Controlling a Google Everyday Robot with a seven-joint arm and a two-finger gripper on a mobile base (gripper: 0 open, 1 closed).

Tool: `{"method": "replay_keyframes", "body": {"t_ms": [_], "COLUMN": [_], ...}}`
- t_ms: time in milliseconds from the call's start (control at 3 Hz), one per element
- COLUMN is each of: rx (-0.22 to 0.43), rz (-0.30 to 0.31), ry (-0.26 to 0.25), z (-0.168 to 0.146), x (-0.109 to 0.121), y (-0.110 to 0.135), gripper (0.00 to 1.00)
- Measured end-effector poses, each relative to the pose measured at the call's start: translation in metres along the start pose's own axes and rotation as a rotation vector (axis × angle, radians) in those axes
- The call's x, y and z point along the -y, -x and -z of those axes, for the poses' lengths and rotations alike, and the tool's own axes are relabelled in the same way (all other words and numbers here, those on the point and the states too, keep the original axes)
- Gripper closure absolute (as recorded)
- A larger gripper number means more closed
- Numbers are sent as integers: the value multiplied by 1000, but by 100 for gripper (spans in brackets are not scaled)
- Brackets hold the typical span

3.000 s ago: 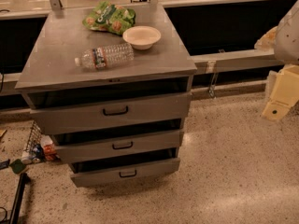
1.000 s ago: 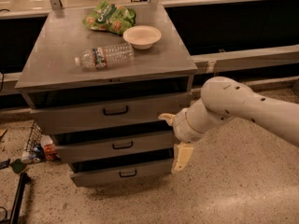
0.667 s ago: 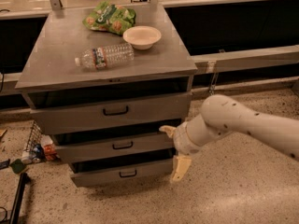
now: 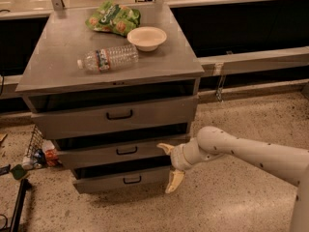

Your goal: Open bottom drawer

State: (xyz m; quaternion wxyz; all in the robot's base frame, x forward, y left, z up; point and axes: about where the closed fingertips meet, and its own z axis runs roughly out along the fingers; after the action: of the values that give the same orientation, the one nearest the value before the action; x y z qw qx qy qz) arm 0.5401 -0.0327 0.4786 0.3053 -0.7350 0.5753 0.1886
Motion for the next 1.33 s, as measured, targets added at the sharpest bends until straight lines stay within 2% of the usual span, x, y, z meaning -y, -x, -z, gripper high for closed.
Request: {"method": "replay_keyframes", "body": {"t_ms": [333, 667, 1000, 1333], "rx": [26, 37, 37, 63], "rz": [-45, -68, -68, -100], "ry": [37, 53, 53, 78], "z": [-39, -53, -53, -80], "x": [-9, -17, -17, -18], "y": [-36, -46, -46, -63], "gripper": [0, 0, 0, 0]}}
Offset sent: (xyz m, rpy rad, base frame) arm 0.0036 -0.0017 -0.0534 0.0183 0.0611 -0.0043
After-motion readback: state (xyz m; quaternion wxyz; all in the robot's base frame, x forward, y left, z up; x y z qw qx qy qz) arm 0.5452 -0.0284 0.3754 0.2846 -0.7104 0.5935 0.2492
